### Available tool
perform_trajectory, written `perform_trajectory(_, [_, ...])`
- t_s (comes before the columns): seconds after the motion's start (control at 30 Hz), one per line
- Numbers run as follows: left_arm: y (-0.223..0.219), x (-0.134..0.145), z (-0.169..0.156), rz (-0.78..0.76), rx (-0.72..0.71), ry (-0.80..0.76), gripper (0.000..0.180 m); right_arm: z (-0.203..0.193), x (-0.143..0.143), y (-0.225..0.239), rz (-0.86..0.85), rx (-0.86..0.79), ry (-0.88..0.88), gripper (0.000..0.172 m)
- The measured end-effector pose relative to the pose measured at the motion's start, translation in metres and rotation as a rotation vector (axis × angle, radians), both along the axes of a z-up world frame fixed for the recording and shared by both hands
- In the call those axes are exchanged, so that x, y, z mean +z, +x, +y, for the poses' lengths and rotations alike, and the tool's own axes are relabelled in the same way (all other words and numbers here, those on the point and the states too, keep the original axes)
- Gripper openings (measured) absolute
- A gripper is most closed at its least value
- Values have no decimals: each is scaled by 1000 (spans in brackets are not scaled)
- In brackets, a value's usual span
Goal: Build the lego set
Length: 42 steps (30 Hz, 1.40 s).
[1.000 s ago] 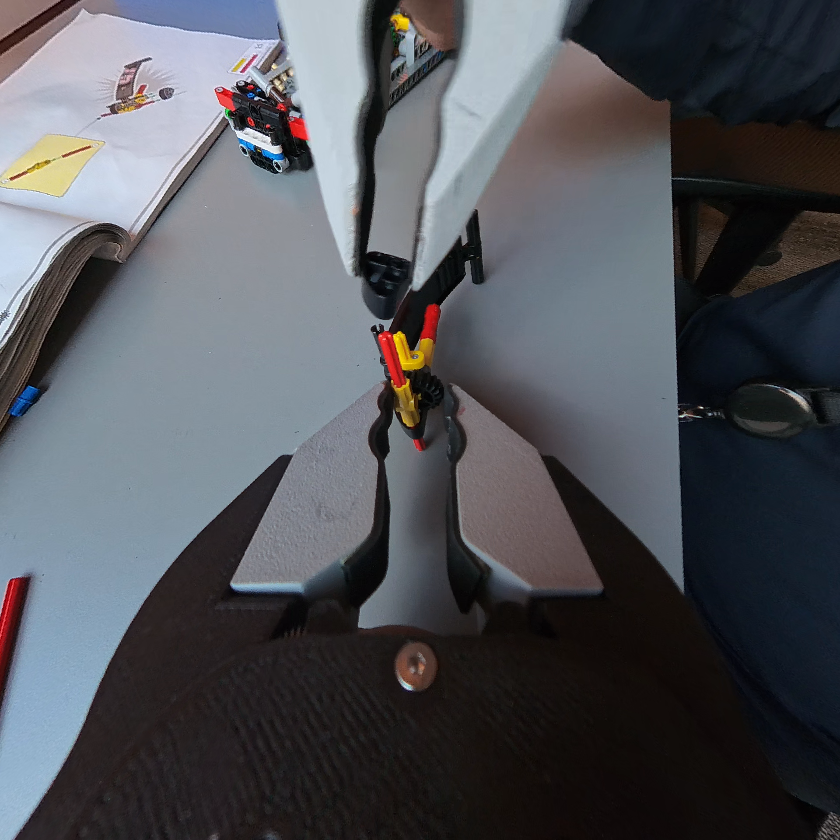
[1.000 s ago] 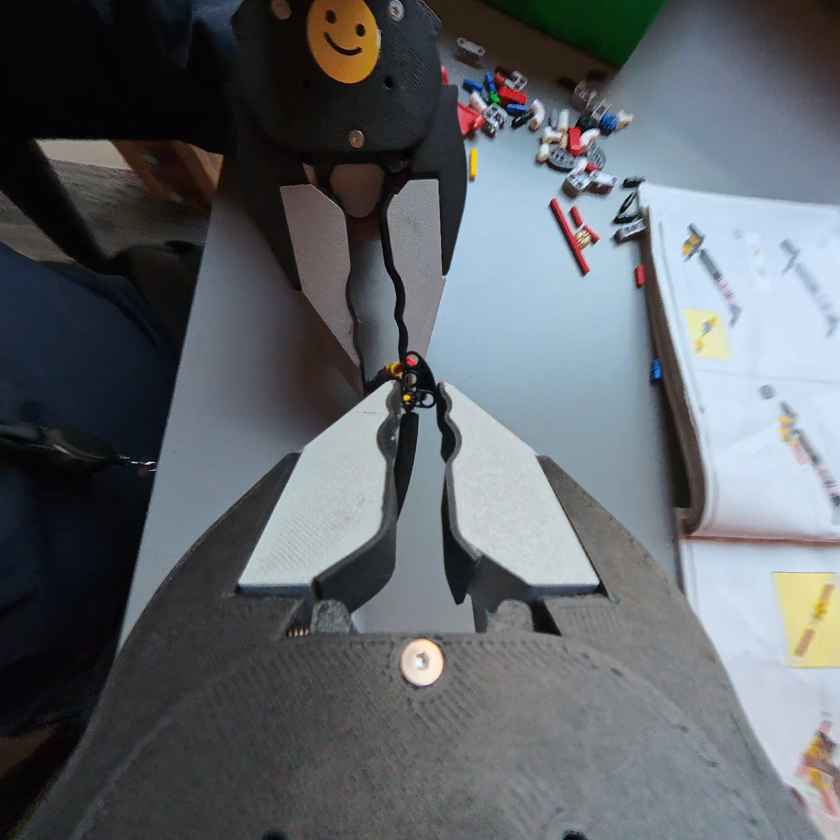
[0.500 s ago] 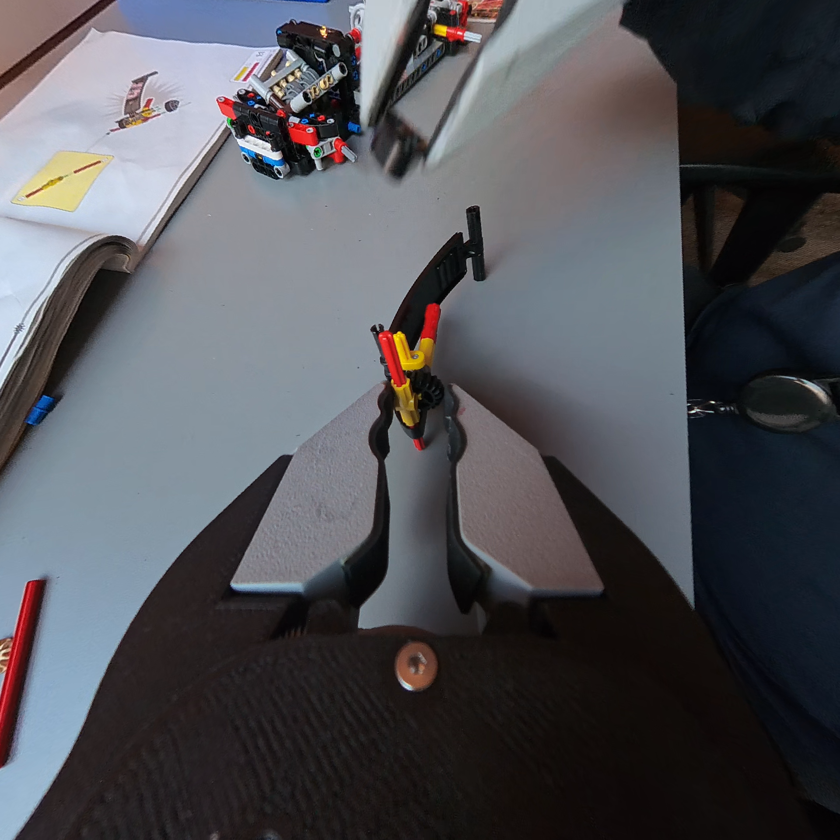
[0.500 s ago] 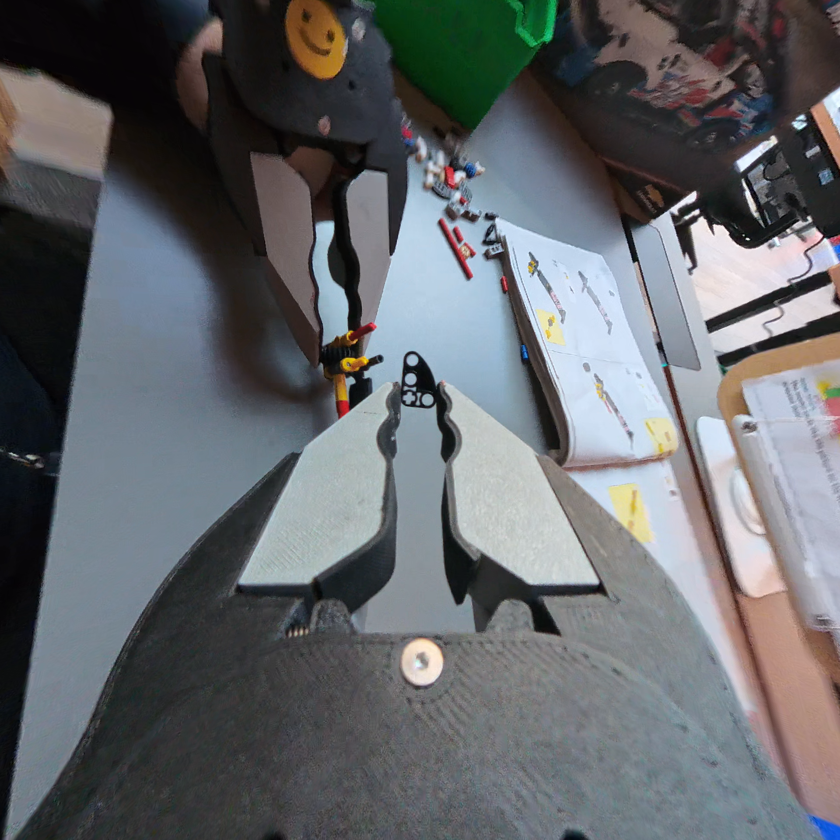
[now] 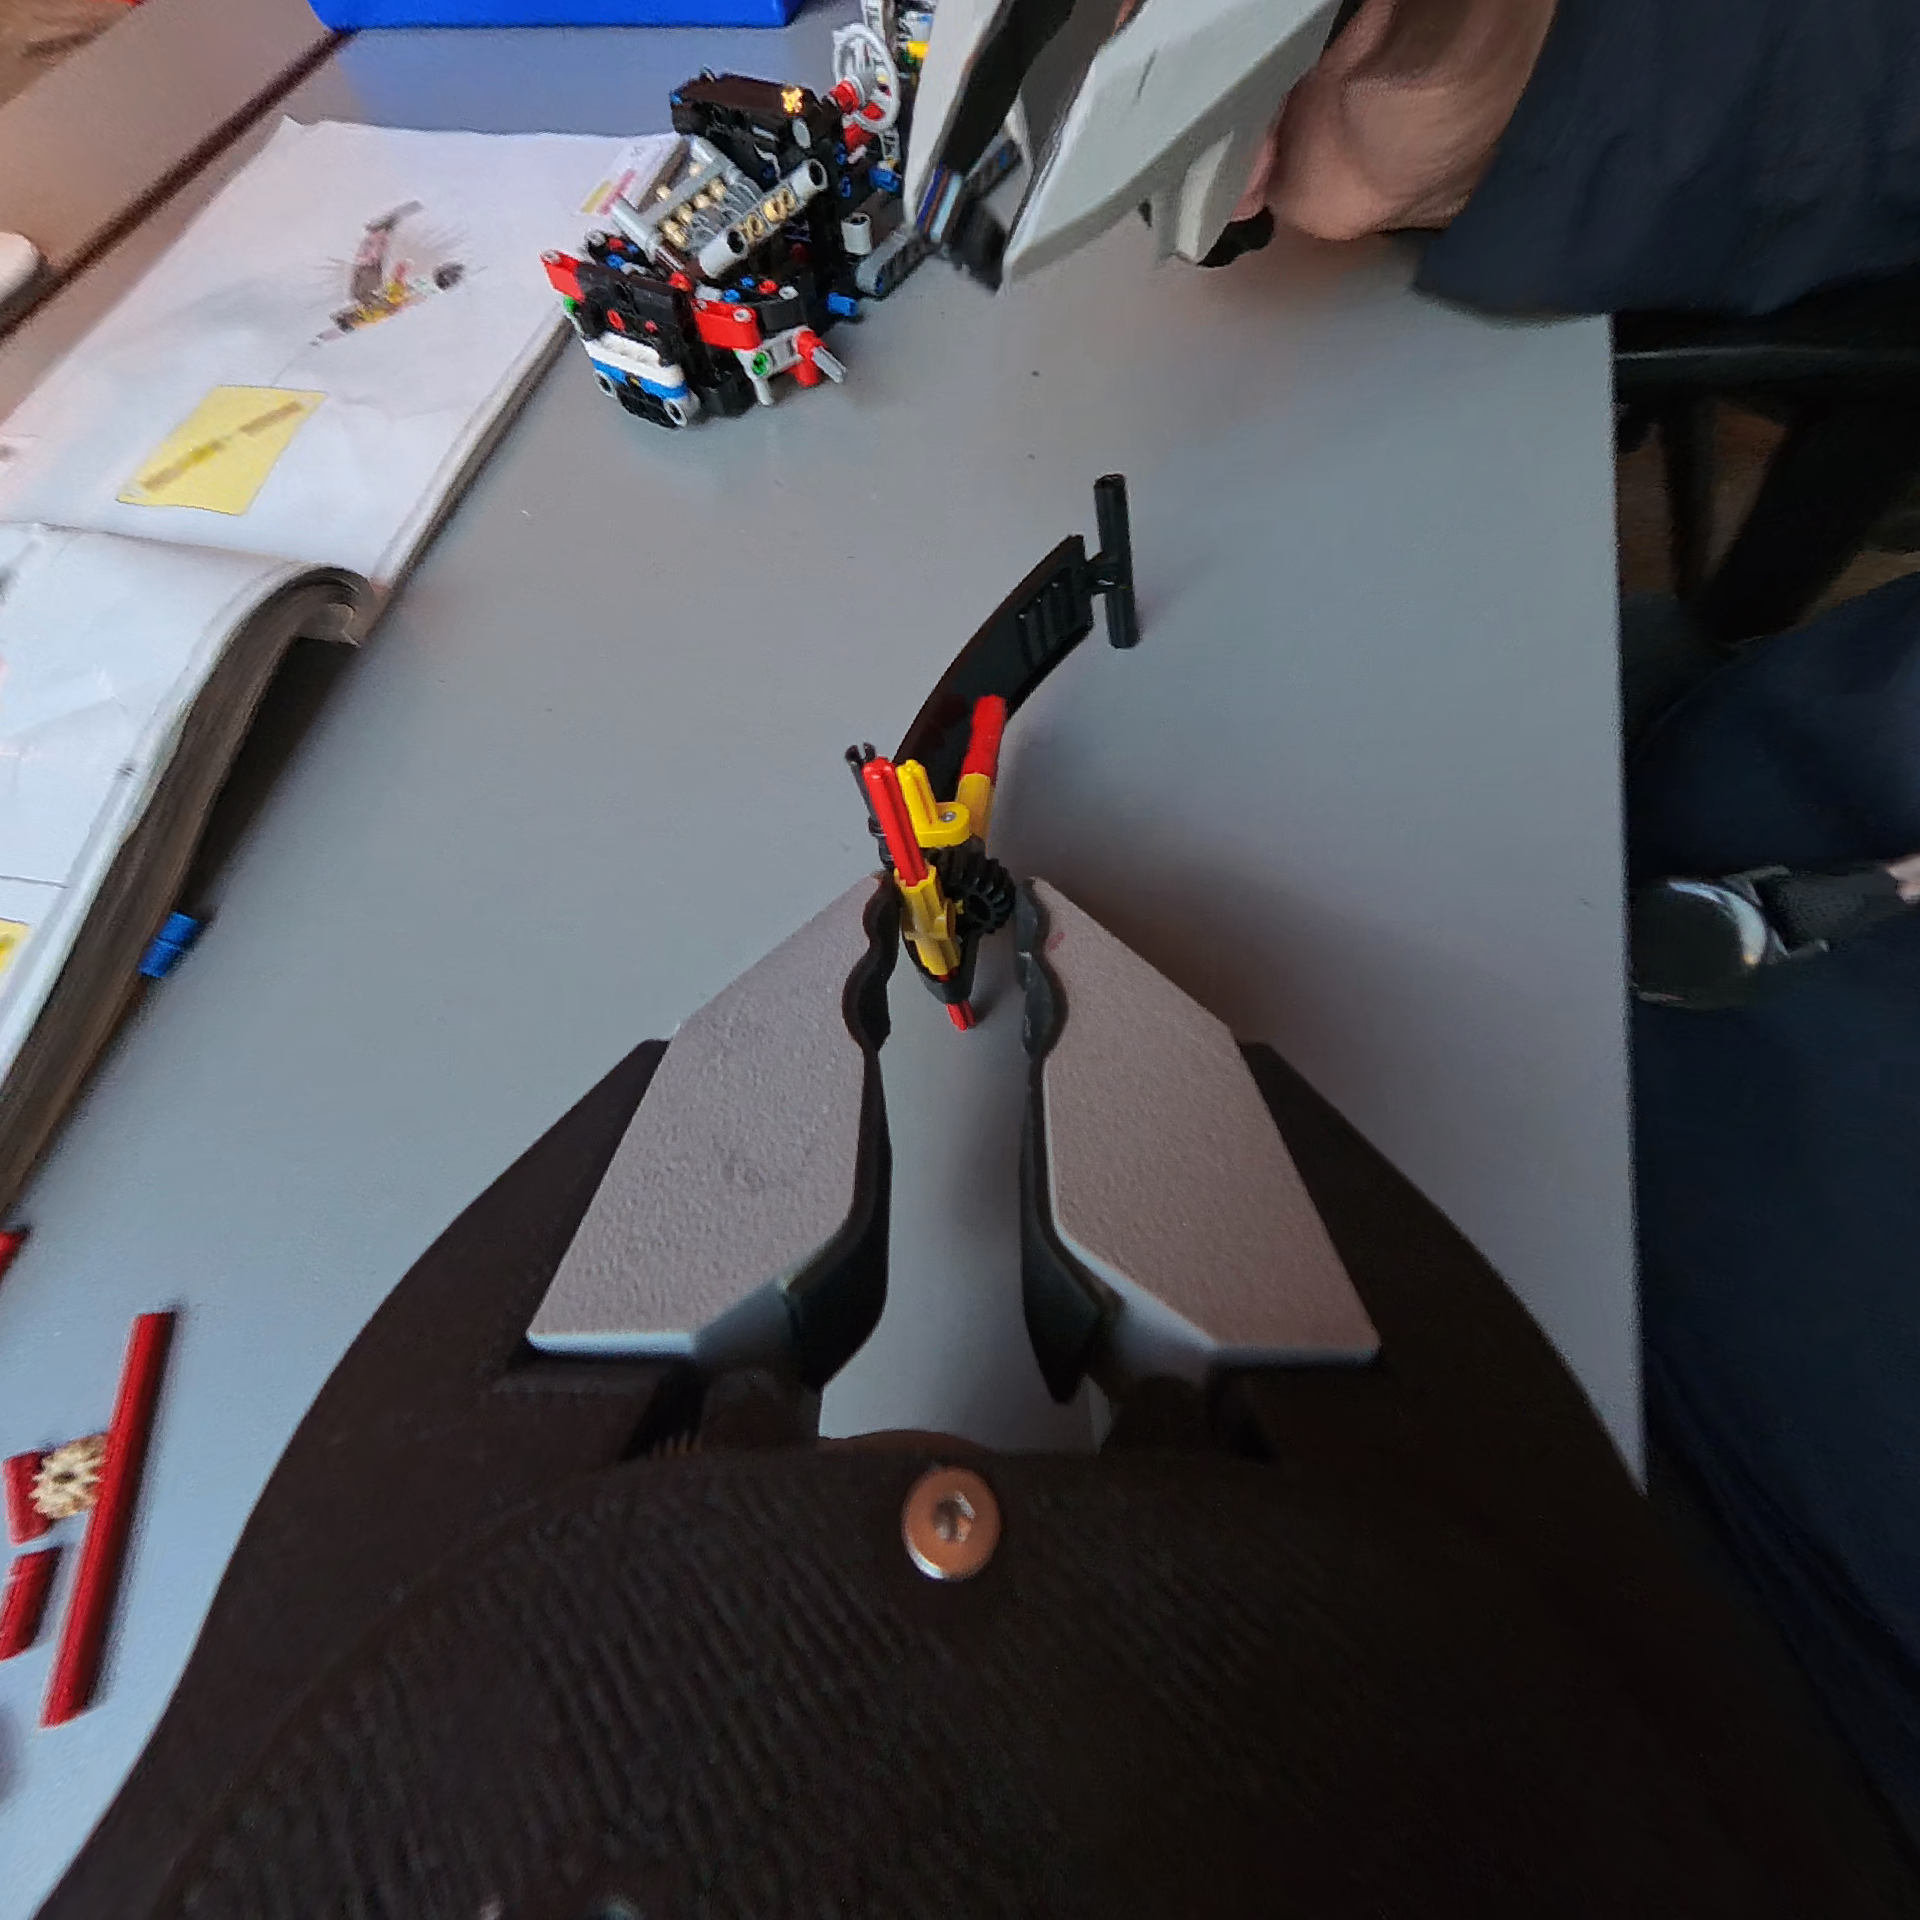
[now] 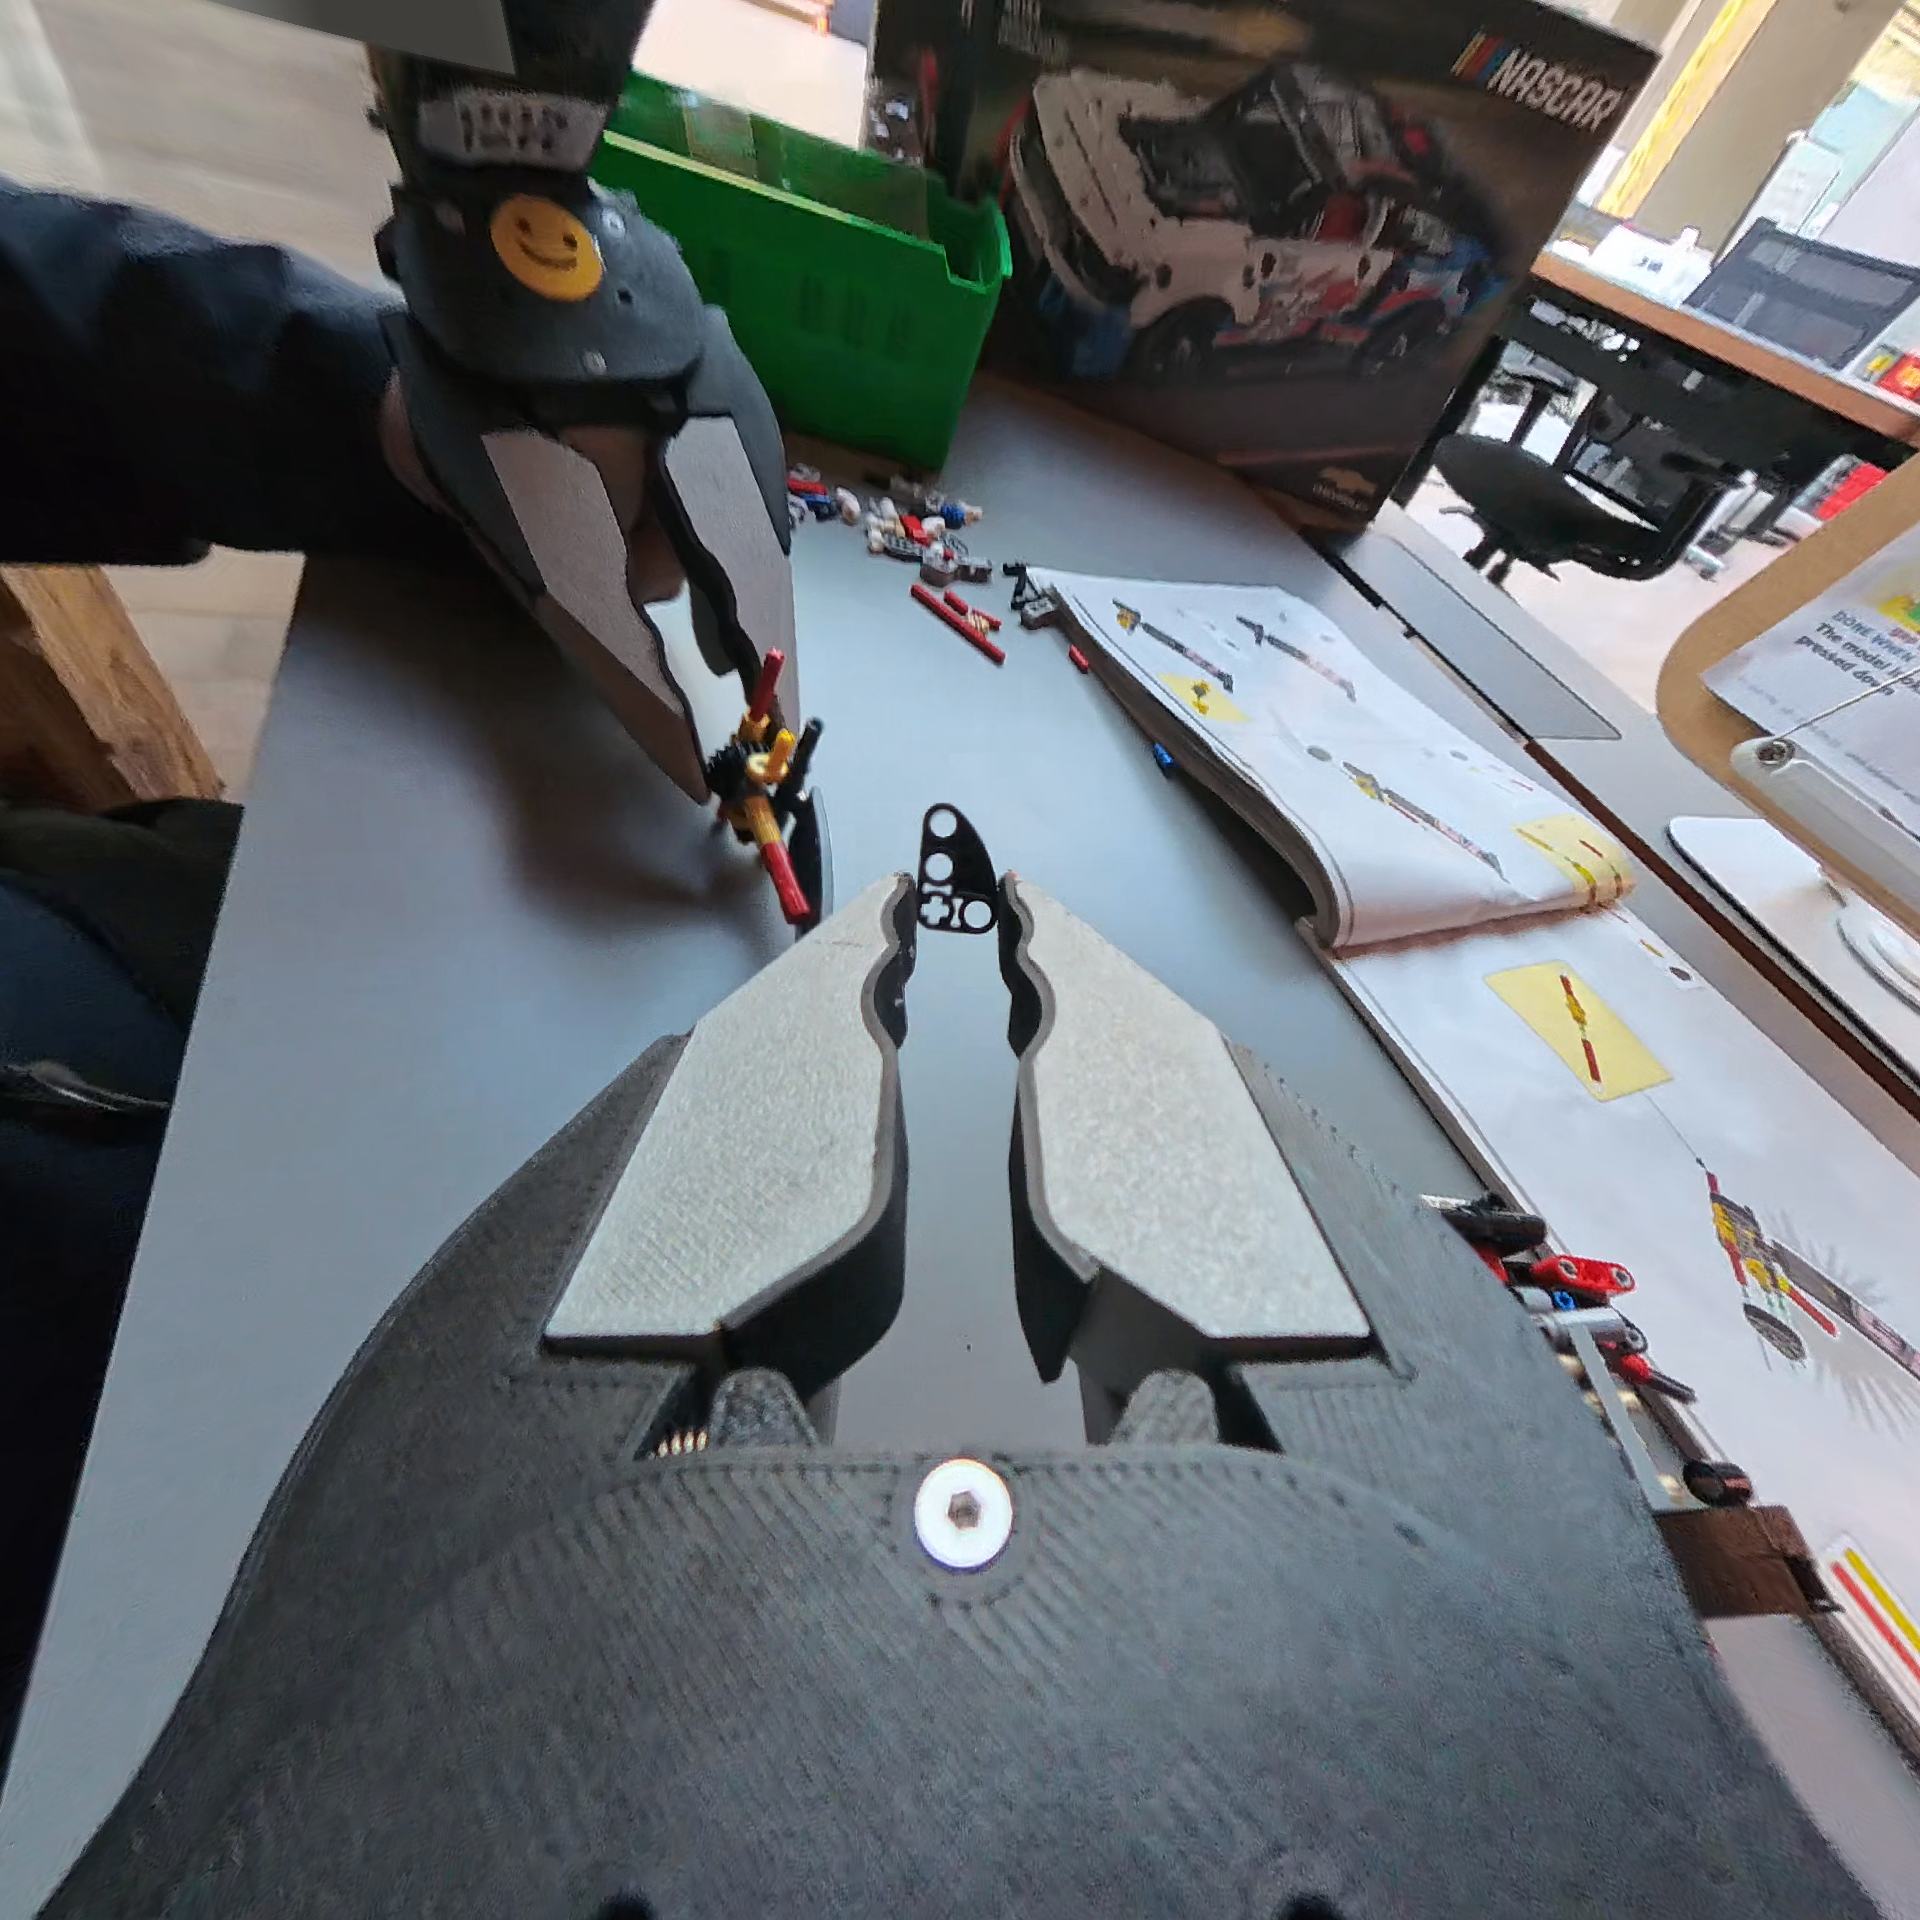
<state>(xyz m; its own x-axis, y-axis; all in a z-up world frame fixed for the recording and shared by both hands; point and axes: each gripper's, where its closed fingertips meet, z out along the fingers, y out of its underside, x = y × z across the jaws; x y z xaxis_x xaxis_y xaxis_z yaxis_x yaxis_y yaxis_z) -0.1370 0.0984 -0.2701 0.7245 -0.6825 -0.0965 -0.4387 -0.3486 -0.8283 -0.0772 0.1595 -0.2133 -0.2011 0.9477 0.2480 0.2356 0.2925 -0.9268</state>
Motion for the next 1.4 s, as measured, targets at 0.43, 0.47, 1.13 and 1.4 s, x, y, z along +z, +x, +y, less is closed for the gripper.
perform_trajectory(0.43, [10,-1,23,70,-32,63,19,14,-12,-1,-83,-58,-30,13])
perform_trajectory(0.47, [10,-1,23,72,-32,65,19,15,-11,0,-81,-58,-39,13])
perform_trajectory(1.13, [12,-1,21,121,-38,109,20,15,-16,-5,-101,-55,-80,13])
perform_trajectory(1.4, [11,-2,22,90,-36,78,20,3,-10,-6,-126,83,-209,13])
